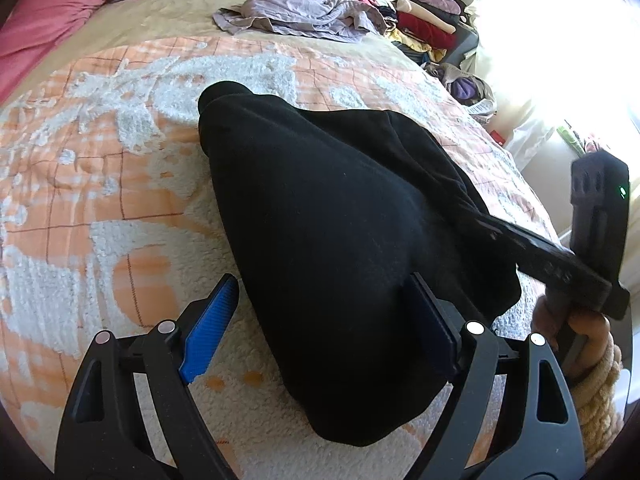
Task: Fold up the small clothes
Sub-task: 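Fold the lifted half over onto the sweatshirt and open both tools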
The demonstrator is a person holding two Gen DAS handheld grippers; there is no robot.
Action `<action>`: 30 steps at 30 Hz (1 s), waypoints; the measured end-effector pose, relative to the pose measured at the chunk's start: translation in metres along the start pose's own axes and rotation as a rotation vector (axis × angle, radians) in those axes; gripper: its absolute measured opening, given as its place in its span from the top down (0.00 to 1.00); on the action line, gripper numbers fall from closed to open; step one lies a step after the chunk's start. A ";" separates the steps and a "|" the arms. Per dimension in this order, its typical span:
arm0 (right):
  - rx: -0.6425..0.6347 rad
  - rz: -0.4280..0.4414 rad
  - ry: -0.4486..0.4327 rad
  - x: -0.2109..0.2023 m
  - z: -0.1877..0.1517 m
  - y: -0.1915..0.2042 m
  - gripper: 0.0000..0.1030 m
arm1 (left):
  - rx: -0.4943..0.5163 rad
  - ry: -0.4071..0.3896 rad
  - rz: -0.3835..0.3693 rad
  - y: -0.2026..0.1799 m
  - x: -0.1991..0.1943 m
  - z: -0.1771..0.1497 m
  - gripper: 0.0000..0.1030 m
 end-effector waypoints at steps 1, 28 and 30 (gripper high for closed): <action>0.001 0.002 0.000 -0.003 -0.003 0.002 0.53 | 0.001 -0.002 0.000 0.000 -0.001 -0.001 0.26; -0.063 -0.148 -0.002 -0.031 -0.053 0.020 0.62 | 0.027 -0.018 0.008 -0.019 -0.022 -0.031 0.36; -0.083 -0.182 -0.035 -0.037 -0.054 0.025 0.47 | 0.030 -0.022 0.011 -0.019 -0.025 -0.033 0.36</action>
Point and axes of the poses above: each gripper's, at about its wrist camera, not at the fingertips, and x roughly the way its jaws point, y to its left, z to its top, the point moved 3 cm from there along x, roughly the way its jaws point, and after that the axes turned 7 degrees about z, right-handed, at the moved point
